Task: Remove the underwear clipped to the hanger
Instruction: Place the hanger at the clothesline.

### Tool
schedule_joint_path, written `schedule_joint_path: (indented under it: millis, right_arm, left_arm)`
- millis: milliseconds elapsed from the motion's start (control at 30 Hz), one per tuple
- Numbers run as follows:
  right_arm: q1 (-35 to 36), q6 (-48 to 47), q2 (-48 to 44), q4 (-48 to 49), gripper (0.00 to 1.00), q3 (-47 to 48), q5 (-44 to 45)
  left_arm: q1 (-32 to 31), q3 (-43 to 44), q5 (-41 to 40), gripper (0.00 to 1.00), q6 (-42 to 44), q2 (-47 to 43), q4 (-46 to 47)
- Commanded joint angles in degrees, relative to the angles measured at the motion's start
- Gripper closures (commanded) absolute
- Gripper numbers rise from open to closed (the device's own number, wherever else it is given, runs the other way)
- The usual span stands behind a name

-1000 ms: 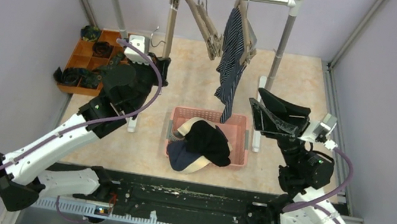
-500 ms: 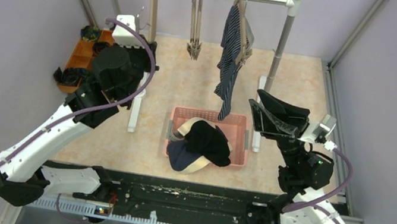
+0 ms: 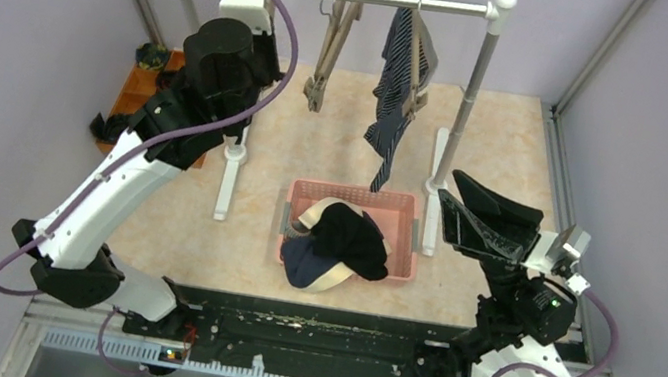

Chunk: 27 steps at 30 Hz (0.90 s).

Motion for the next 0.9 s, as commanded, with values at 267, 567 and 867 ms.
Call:
schedule_joint_path:
  millis: [267, 567, 867]
  right_arm:
    - [-0.3, -2.0, -2.7, -0.1, 0.60, -0.5, 0.1]
    - [-0.3, -1.8, -3.5, 0.2, 0.60, -1.2, 0.9]
    - [-0.3, -2.7, -6.1, -1.4, 0.60, -1.3, 1.5]
  left_arm:
    - [0.1, 3.7, 0.3, 1.00, -0.9, 1.3, 2.7]
    - [1.4, 8.1, 0.8, 1.00, -5.0, 5.4, -4.8]
    - [7.4, 2.6, 8.7, 1.00, -12.0, 5.4, -9.5]
